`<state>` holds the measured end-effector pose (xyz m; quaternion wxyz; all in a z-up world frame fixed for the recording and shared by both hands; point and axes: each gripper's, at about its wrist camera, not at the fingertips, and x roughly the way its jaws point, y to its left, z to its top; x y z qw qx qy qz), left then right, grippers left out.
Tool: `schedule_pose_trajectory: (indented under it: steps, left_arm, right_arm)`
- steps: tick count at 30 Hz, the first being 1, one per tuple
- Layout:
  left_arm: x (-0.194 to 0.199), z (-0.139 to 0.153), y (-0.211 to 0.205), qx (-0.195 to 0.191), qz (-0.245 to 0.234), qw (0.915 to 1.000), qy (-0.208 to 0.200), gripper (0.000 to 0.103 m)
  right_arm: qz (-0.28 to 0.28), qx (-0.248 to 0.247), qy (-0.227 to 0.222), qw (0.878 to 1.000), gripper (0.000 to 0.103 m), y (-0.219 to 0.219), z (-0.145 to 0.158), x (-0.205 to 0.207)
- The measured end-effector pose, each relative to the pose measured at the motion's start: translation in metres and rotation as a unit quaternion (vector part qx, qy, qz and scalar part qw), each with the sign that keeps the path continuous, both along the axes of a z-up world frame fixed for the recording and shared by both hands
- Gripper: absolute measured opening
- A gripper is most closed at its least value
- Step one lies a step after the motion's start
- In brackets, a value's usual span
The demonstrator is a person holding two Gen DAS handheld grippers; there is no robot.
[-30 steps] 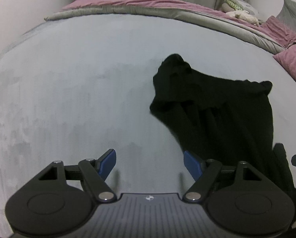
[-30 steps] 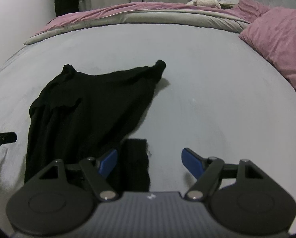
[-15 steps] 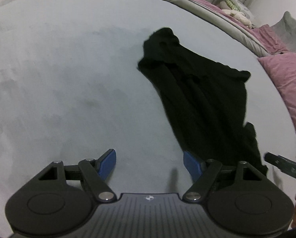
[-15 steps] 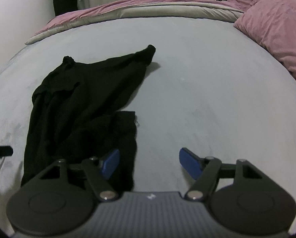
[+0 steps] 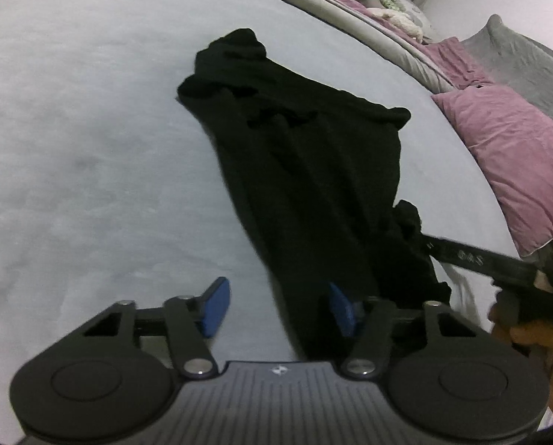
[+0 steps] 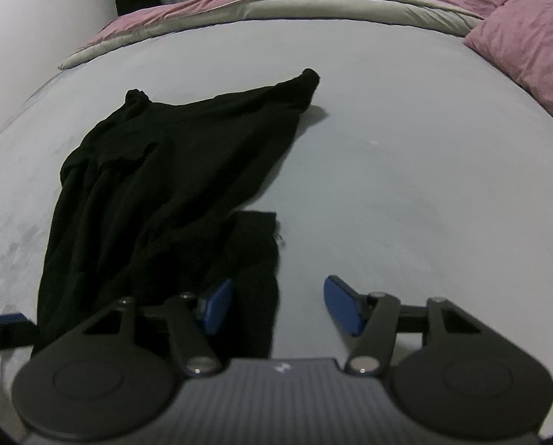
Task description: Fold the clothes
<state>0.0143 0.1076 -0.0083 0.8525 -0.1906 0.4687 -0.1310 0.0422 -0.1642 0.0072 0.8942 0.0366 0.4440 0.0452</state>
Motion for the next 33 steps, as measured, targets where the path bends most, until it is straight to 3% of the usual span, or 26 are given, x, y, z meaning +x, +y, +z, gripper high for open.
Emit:
schedule_pose_trajectory:
  steps: [2, 5, 8, 10, 13, 22, 33]
  left_arm:
    - [0.0, -0.003, -0.003, -0.007, 0.001, 1.0, 0.0, 0.041]
    - [-0.004, -0.006, -0.006, -0.014, 0.006, 0.9999, -0.005, 0.036]
    - [-0.008, -0.008, -0.009, -0.016, 0.01, 0.9998, -0.011, 0.034]
    - [-0.01, -0.008, -0.011, -0.012, 0.011, 0.9997, -0.016, 0.034]
    - [-0.011, -0.007, -0.012, -0.014, 0.01, 0.9997, -0.015, 0.034]
    - [-0.019, -0.006, -0.011, -0.021, 0.006, 0.9997, -0.006, 0.035]
    - [-0.043, -0.003, -0.019, -0.026, -0.004, 0.9996, 0.005, 0.041]
  right_arm:
    - [0.002, 0.005, -0.006, 1.0, 0.057, 0.002, -0.001, 0.006]
    - [0.006, 0.012, -0.014, 1.0, 0.053, 0.005, -0.003, 0.015]
    - [0.009, 0.019, -0.023, 1.0, 0.038, 0.008, -0.005, 0.024]
    - [0.014, 0.021, -0.028, 0.999, 0.02, 0.012, -0.006, 0.027]
    - [0.025, 0.013, -0.035, 0.999, 0.009, 0.019, -0.006, 0.028]
    - [-0.024, -0.013, -0.035, 0.999, 0.008, -0.008, -0.001, 0.006]
    - [-0.076, -0.031, -0.026, 0.996, 0.008, -0.063, 0.007, -0.054]
